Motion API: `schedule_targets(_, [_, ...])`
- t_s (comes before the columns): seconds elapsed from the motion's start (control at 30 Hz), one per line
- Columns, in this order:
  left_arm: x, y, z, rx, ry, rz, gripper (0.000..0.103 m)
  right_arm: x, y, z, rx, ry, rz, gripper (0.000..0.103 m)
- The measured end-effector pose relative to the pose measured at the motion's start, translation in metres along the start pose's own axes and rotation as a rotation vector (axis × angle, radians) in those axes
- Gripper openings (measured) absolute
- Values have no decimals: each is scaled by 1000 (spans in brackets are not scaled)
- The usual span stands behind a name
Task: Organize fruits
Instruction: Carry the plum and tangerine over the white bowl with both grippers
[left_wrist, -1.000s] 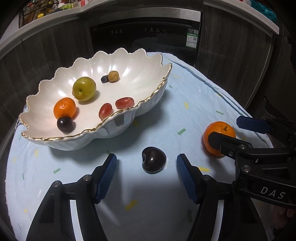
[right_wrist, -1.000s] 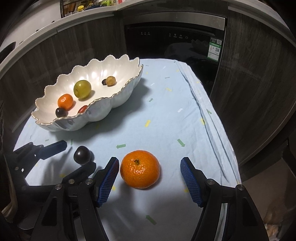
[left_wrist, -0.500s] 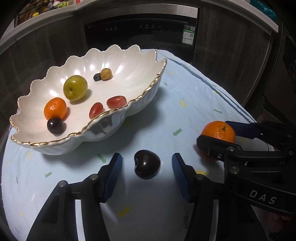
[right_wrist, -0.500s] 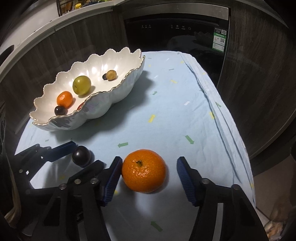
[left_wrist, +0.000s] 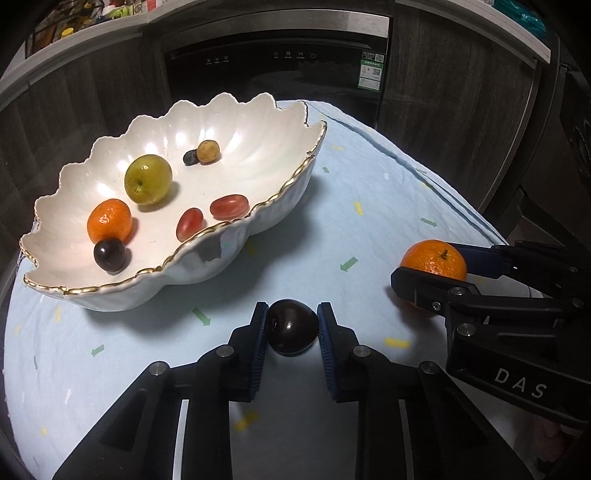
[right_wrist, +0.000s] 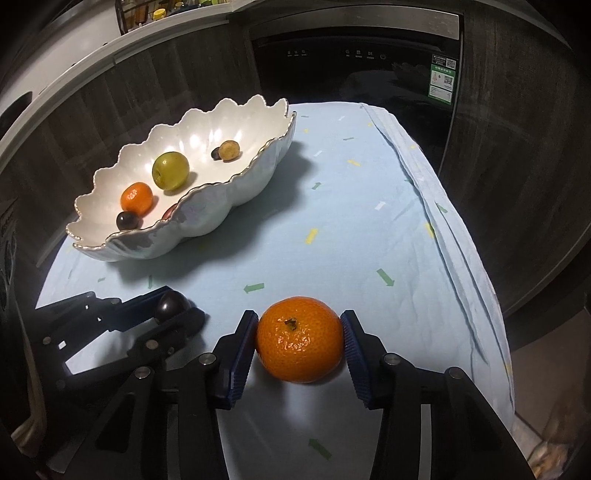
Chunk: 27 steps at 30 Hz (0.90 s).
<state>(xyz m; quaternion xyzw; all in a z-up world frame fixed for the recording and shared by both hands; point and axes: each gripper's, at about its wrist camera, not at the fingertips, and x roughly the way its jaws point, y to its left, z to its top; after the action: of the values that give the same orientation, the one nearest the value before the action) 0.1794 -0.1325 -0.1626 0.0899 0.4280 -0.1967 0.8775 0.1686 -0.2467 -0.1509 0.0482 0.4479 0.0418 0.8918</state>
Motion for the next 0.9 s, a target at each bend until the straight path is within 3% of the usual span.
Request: schedule_targets(0.9, [-48,-1,7,0,-86,13,27,-39,9,5,-28,-86,-10,47])
